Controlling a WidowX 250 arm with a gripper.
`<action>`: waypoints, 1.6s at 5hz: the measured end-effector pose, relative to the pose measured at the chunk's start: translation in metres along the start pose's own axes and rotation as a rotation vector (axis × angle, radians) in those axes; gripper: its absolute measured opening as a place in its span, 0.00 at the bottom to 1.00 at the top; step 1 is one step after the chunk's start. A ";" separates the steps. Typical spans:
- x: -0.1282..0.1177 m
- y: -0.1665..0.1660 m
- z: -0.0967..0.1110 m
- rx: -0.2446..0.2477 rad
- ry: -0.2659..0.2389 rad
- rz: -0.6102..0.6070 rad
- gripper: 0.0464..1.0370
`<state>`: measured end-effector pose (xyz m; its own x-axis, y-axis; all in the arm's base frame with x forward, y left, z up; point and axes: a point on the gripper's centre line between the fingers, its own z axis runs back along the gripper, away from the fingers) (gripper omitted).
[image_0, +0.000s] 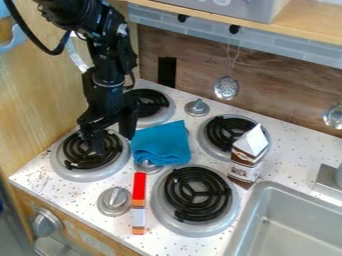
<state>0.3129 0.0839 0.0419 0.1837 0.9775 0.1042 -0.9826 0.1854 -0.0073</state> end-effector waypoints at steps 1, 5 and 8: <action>-0.002 0.004 -0.011 0.034 0.014 0.000 0.96; -0.050 -0.023 0.025 0.023 -0.029 -0.402 0.96; -0.087 -0.025 0.033 0.000 0.027 -0.699 0.96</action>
<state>0.3210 -0.0097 0.0658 0.7733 0.6312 0.0598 -0.6339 0.7717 0.0520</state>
